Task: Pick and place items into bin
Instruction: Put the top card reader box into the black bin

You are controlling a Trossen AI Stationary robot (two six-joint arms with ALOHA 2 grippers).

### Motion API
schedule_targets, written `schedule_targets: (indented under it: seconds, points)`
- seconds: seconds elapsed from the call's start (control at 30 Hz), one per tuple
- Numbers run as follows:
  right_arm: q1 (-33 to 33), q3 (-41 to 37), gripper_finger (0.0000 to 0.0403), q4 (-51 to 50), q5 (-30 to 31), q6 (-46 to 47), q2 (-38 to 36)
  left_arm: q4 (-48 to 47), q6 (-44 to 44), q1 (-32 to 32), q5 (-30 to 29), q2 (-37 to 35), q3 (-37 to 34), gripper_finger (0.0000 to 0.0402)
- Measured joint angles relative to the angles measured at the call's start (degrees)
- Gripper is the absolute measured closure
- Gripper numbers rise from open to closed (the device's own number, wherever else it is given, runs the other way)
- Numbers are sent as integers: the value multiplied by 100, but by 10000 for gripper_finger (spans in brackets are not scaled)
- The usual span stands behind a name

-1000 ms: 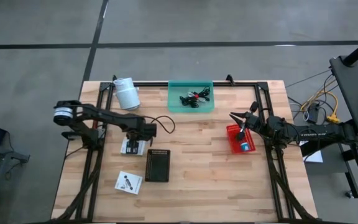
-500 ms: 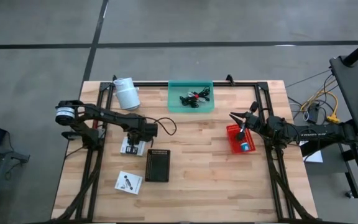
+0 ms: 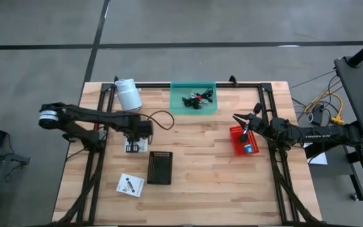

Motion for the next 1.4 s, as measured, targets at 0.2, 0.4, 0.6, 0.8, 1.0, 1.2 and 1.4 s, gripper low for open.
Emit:
schedule_targets:
  seconds: [0.2, 0.4, 0.6, 0.8, 1.0, 1.2, 1.4]
  points:
    - [0, 0, 375, 5, 1, 0, 3, -17, -1767, 2, 18, -626, 243, 400]
    - [1, 0, 375, 44, 2, 30, -2, -11, -3968, 2, 131, -853, 665, 401]
    - [2, 0, 375, 50, 2, 134, -5, -7, -5747, -73, 492, -664, 1225, 401]
    - [2, 0, 375, 48, 2, 377, -7, -13, -6816, -334, 1003, 4, 1677, 401]
    - [2, -2, 375, -59, 2, 607, -9, -75, -7472, -706, 1281, 832, 2170, 402]
    - [2, -2, 375, -492, 4, 1017, 4, -59, -8303, -1064, 1532, 1418, 2662, 401]
    - [1, -2, 375, -595, 4, 1028, -7, -75, -9304, -1524, 1549, 1628, 2831, 401]
